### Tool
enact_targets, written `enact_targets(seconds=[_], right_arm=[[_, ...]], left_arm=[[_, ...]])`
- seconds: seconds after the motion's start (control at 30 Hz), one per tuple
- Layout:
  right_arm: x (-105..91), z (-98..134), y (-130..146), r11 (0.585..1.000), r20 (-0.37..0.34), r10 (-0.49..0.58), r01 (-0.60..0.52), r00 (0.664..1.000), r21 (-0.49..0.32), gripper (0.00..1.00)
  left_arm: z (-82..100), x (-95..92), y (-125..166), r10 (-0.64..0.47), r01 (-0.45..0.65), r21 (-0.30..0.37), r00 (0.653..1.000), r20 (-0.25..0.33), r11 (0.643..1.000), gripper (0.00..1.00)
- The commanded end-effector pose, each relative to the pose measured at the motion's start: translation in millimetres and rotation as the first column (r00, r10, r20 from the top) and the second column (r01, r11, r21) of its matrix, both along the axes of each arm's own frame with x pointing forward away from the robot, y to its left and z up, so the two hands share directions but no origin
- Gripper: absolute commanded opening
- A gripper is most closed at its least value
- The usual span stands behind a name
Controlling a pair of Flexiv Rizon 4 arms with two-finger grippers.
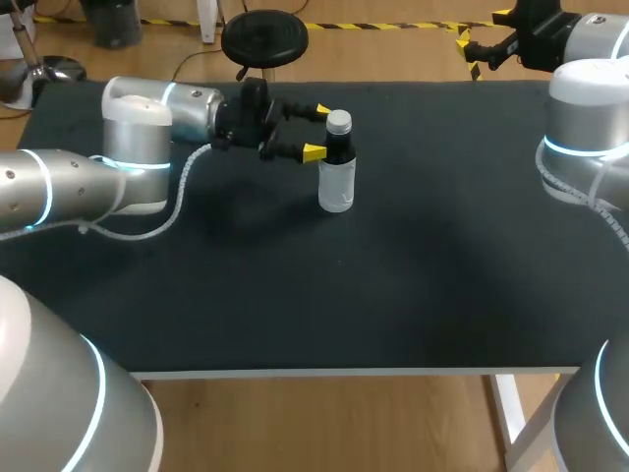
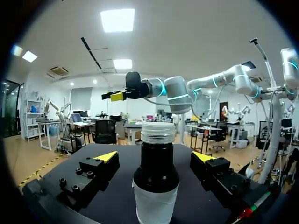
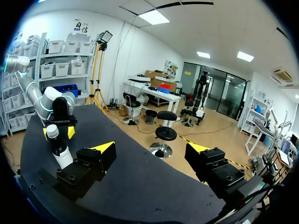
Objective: Unscrew the bottle cap
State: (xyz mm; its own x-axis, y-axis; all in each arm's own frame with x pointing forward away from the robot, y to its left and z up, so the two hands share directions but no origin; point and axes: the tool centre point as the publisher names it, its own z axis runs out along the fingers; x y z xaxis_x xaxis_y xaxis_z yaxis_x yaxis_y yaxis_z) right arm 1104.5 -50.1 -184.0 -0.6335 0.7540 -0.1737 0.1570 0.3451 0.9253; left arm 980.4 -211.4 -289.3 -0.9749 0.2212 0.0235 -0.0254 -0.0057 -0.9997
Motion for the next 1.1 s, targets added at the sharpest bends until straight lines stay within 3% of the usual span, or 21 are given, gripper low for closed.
enact_targets(seconds=[0.03, 0.9, 0.93, 1.0, 1.07, 1.1], right_arm=[[-0.1, 0, 0, 1.000, 0.000, 0.000, 0.000, 1.000, 0.000, 1.00], [-0.1, 0, 0, 1.000, 0.000, 0.000, 0.000, 1.000, 0.000, 1.00], [-0.1, 0, 0, 1.000, 0.000, 0.000, 0.000, 1.000, 0.000, 1.00], [-0.1, 0, 0, 1.000, 0.000, 0.000, 0.000, 1.000, 0.000, 1.00], [-0.1, 0, 0, 1.000, 0.000, 0.000, 0.000, 1.000, 0.000, 1.00], [-0.1, 0, 0, 1.000, 0.000, 0.000, 0.000, 1.000, 0.000, 1.00]], left_arm=[[-4.8, 6.0, -8, -0.035, 0.035, -0.012, 0.999, -0.001, 0.999, 1.00], [-0.2, 0.4, -33, -0.110, 0.110, 0.005, 0.994, -0.005, 0.994, 1.00], [-0.1, 0.2, -33, -0.111, 0.111, 0.006, 0.994, -0.004, 0.994, 0.95], [0.4, -0.1, -33, -0.112, 0.112, 0.006, 0.994, -0.002, 0.994, 0.51], [0.9, -0.4, -33, -0.112, 0.112, 0.006, 0.994, 0.001, 0.994, 0.35], [1.2, -0.5, -33, -0.112, 0.112, 0.006, 0.994, 0.002, 0.994, 0.19]])
